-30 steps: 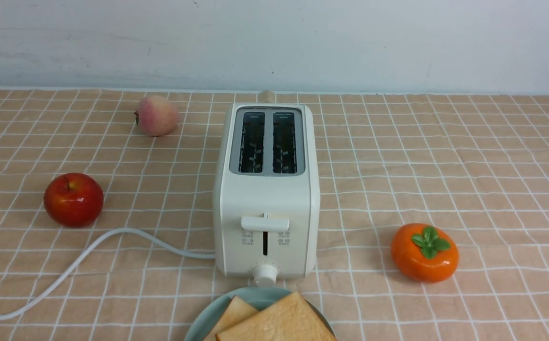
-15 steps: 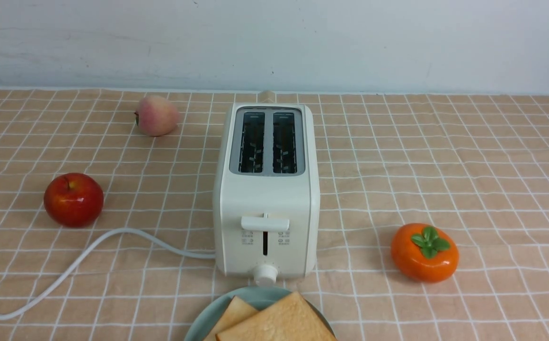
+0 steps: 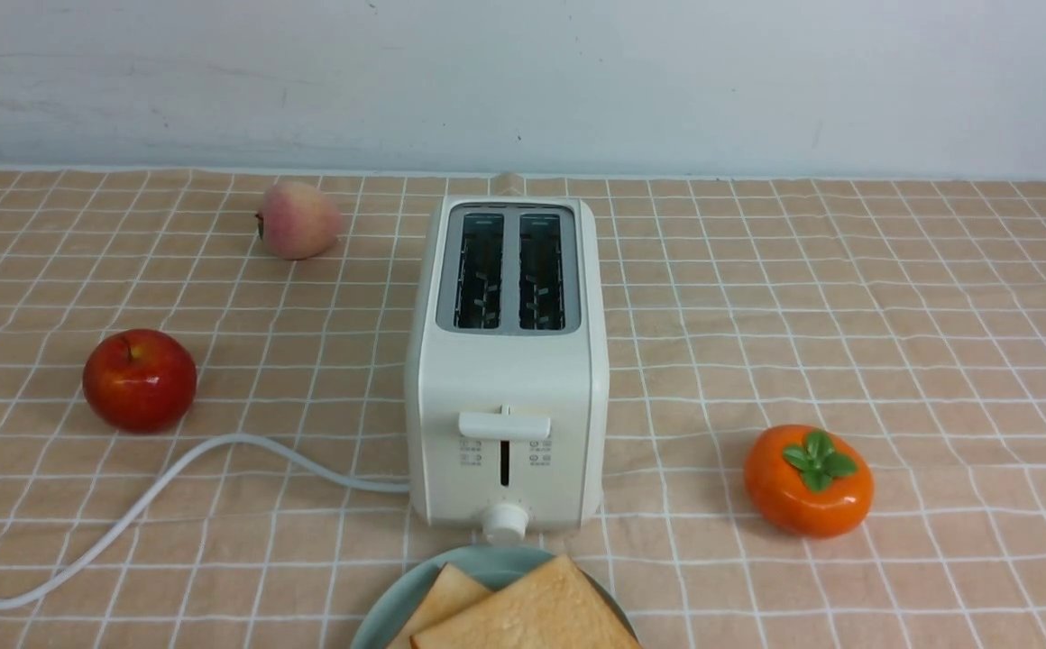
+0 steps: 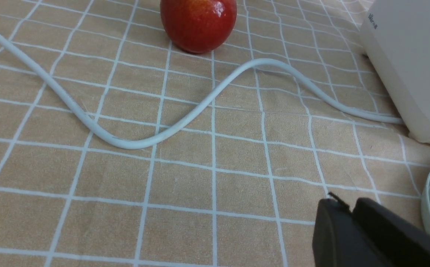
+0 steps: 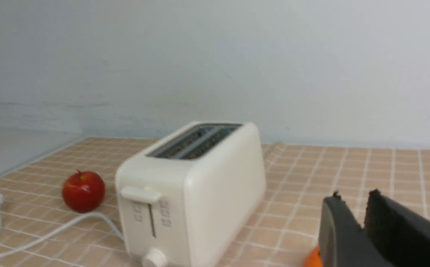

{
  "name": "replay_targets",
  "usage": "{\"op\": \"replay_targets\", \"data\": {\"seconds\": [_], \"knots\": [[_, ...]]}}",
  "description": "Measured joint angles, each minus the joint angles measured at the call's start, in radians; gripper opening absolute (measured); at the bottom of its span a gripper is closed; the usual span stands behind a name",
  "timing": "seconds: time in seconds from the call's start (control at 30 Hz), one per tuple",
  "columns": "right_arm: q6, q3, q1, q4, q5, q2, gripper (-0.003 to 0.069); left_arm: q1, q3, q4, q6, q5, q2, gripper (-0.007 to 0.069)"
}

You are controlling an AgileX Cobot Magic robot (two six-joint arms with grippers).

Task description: Take toasted bread from bread machine on light coffee tablecloth place on plate.

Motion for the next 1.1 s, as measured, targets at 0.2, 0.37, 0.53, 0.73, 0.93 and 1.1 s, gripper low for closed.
{"op": "replay_targets", "data": {"seconds": [0.2, 0.37, 0.53, 0.73, 0.93, 1.1], "knots": [[-0.004, 0.165, -0.196, 0.001, 0.068, -0.041, 0.013, 0.0, 0.0, 0.0, 0.0, 0.0, 0.0, 0.0071], [-0.015, 0.172, -0.295, -0.024, 0.247, -0.066, 0.0136, 0.0, 0.001, 0.0, 0.0, 0.0, 0.0, 0.0074], [-0.015, 0.171, -0.3, -0.037, 0.255, -0.067, 0.0141, 0.0, 0.002, 0.0, 0.0, 0.0, 0.0, 0.0076], [-0.015, 0.171, -0.3, -0.033, 0.255, -0.067, 0.0149, 0.0, 0.002, 0.0, 0.0, 0.0, 0.0, 0.0085], [-0.015, 0.171, -0.3, -0.033, 0.255, -0.067, 0.0156, 0.0, 0.002, 0.0, 0.0, 0.0, 0.0, 0.0092], [-0.015, 0.171, -0.3, -0.033, 0.255, -0.067, 0.0162, 0.0, 0.002, 0.0, 0.0, 0.0, 0.0, 0.0091]]}}
